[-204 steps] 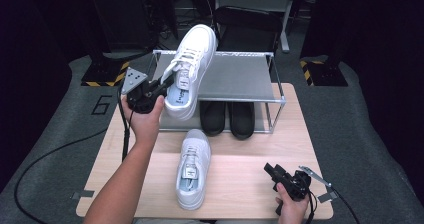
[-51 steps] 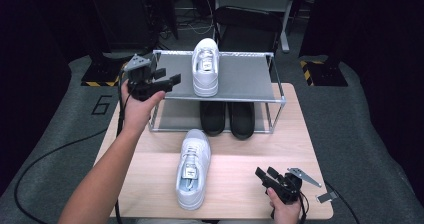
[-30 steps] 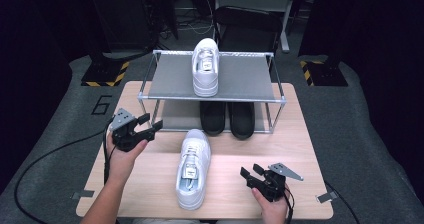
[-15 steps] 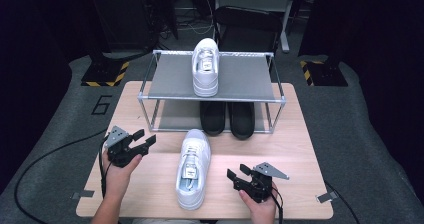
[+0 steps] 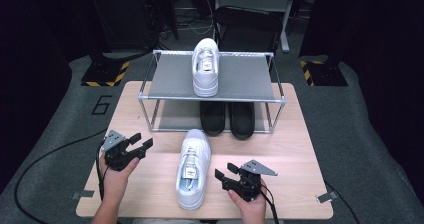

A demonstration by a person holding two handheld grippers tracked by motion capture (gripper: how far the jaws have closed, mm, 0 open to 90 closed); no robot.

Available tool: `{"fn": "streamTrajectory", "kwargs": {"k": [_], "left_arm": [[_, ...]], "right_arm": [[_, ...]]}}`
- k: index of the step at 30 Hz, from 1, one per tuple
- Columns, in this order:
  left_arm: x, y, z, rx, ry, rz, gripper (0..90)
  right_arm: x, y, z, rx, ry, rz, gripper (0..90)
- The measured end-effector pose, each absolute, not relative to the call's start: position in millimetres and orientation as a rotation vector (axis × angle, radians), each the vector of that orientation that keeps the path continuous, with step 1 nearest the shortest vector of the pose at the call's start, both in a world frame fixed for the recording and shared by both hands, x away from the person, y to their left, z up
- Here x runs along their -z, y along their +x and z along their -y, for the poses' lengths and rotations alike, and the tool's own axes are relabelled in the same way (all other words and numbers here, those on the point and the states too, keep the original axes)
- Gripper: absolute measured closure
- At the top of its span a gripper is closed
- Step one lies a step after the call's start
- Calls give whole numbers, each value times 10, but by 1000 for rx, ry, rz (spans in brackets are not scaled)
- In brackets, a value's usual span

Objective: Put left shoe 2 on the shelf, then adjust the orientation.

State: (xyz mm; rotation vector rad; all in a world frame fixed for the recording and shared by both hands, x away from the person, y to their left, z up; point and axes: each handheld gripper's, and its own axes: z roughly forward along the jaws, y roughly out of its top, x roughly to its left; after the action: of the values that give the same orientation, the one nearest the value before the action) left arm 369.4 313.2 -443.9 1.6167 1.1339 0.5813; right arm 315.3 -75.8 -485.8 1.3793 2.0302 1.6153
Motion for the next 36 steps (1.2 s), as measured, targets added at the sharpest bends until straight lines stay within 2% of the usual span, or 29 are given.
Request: {"fn": "streamTrajectory", "kwargs": {"k": [10,24,30,36], "left_arm": [[4451,3700,-3144,-579,1619,-1142,438],[4459,3703,-3209,-578,1595,-1165,437],[4463,3700,-3223,-575,1586,-1169,436],[4462,3702,-3244,-568,1574,-1176,435]], "right_arm": [[4845,3189,428,-1643,1312,-2117,365],[4999,3245,158,-1583,1285,-2195,344],[4954,3271,223,-1598,1324,-2212,476],[4879,3347,436,-1583,1357,-2176,667]]}}
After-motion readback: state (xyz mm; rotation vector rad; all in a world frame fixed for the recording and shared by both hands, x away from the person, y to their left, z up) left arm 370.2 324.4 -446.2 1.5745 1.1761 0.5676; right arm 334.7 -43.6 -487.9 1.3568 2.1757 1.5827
